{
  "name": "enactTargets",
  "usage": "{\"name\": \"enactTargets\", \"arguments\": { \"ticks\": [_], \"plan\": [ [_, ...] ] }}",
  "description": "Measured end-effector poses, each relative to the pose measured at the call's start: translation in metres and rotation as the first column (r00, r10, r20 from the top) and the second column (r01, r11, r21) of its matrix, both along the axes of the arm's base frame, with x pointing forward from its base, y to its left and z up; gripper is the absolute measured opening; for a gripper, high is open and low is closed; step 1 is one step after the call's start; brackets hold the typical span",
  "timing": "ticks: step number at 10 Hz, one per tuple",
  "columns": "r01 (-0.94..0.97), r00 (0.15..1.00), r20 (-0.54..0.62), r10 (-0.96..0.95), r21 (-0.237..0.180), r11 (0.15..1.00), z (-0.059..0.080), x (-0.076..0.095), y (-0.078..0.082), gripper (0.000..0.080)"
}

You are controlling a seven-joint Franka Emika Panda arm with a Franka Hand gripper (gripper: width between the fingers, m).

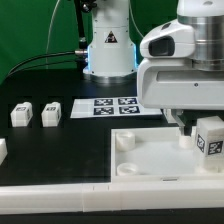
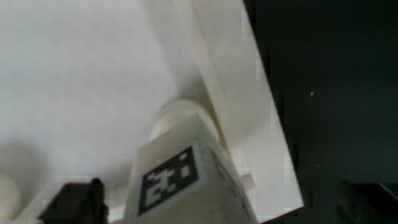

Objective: Assemble one leg

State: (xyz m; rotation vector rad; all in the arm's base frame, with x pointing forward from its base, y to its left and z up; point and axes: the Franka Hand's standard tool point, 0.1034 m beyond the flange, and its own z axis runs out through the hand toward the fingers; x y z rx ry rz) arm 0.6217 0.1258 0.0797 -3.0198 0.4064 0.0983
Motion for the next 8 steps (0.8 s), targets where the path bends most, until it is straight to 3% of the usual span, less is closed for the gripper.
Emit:
{"name": "enactTargets", "arguments": {
  "ticks": [4, 6, 7, 8],
  "plan": [
    [-0.422, 0.906, 0.044, 0.421, 0.002, 0.907, -0.0006, 0.0006, -0.0036, 0.0649],
    [-0.459, 0.888, 0.049, 0.458, 0.002, 0.889, -0.0008, 0.0008, -0.0050, 0.0649],
    [-0.459, 0.888, 0.049, 0.458, 0.002, 0.889, -0.0008, 0.0008, -0.0050, 0.0521],
    [-0.459, 0.888, 0.049, 0.458, 0.002, 0.889, -0.0008, 0.0008, -0.0050, 0.0521]
  ]
}}
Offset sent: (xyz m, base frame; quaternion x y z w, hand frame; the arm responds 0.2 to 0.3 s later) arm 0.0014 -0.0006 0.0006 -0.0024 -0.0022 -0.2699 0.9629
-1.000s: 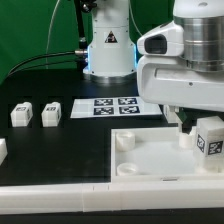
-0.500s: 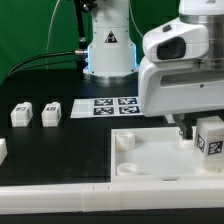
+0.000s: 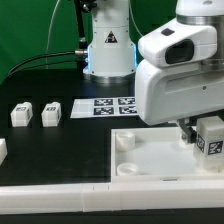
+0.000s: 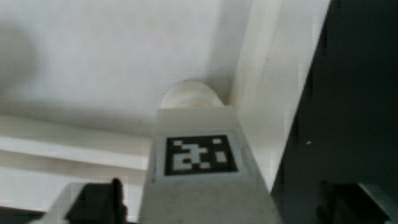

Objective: Assemble one leg

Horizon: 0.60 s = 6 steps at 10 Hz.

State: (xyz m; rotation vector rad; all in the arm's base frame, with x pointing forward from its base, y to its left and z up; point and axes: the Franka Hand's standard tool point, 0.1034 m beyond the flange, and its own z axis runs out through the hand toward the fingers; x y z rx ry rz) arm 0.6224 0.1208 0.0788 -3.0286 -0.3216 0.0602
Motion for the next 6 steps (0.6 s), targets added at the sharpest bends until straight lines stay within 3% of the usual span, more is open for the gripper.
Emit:
{"name": "enactTargets", "arguments": {
  "ticks": [1, 2, 3, 6],
  "plan": [
    [0.000, 1.000, 0.000, 0.000, 0.000, 1.000, 0.0000, 0.0000, 0.0000, 0.0361],
    [0.001, 1.000, 0.000, -0.001, -0.001, 1.000, 0.0000, 0.0002, -0.0013, 0.0361],
    [0.002, 1.000, 0.000, -0.002, -0.002, 1.000, -0.0001, 0.0003, -0.0016, 0.0294],
    [0.068, 0.998, -0.006, -0.068, -0.004, 0.998, -0.0001, 0.0004, -0.0022, 0.0294]
  ]
}}
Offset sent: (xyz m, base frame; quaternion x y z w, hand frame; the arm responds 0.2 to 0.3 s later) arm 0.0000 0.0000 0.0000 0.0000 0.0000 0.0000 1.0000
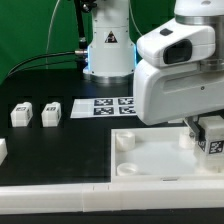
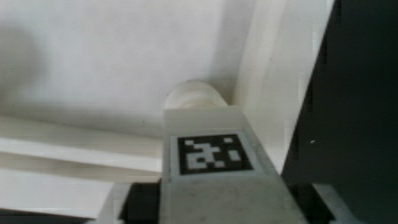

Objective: Assemble one leg

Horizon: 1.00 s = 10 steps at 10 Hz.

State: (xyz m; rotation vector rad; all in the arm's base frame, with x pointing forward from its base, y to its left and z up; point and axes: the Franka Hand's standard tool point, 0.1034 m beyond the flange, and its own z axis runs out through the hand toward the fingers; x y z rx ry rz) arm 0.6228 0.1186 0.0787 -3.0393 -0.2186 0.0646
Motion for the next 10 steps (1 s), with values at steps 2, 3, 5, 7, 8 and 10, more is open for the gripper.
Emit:
{"name": "enactTargets", "arguments": {
  "ticks": [2, 3, 5, 7, 8, 10],
  "plan": [
    [0.157, 0.987, -0.014, -0.157, -0.008, 0.988, -0.0002, 0.0000, -0.0006, 0.0294],
    [0.290, 0.956, -0.027, -0.291, -0.010, 0.957, -0.0002, 0.0002, -0.0020, 0.0294],
    [0.511, 0.858, -0.045, -0.512, -0.029, 0.859, -0.0001, 0.0003, -0.0025, 0.0294],
    [0.661, 0.747, -0.053, -0.663, -0.046, 0.749, -0.0010, -0.0001, -0.0023, 0.0294],
    [0.752, 0.654, -0.058, -0.754, -0.055, 0.657, -0.0018, -0.0002, -0.0026, 0.0294],
    [0.879, 0.466, -0.064, -0.882, -0.077, 0.470, -0.0022, -0.0003, -0.0016, 0.0294]
  ]
}}
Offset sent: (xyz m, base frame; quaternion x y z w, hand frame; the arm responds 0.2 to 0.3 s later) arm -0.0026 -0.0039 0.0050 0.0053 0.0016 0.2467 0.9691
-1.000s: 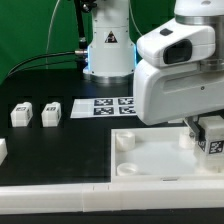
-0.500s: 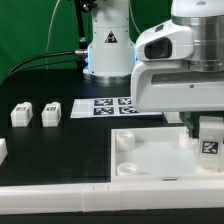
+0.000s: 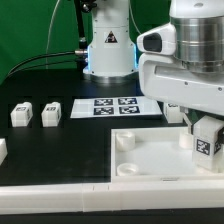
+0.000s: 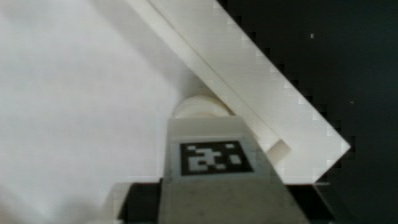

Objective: Assemble one leg

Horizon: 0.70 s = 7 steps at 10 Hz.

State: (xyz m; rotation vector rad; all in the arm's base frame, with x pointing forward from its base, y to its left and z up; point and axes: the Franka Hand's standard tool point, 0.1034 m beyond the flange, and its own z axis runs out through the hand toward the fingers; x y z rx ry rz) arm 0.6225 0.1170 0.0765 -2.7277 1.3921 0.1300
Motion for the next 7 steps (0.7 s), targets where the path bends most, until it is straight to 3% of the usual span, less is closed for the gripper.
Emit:
{"name": "enactTargets", "arguments": {
  "ticks": [4, 7],
  "plan": [
    [0.382, 0.924, -0.035, -0.381, 0.006, 0.924, -0.0010, 0.0002, 0.0081, 0.0294],
    [0.388, 0.921, -0.038, -0.388, 0.008, 0.921, -0.0010, -0.0002, 0.0100, 0.0294]
  ]
}}
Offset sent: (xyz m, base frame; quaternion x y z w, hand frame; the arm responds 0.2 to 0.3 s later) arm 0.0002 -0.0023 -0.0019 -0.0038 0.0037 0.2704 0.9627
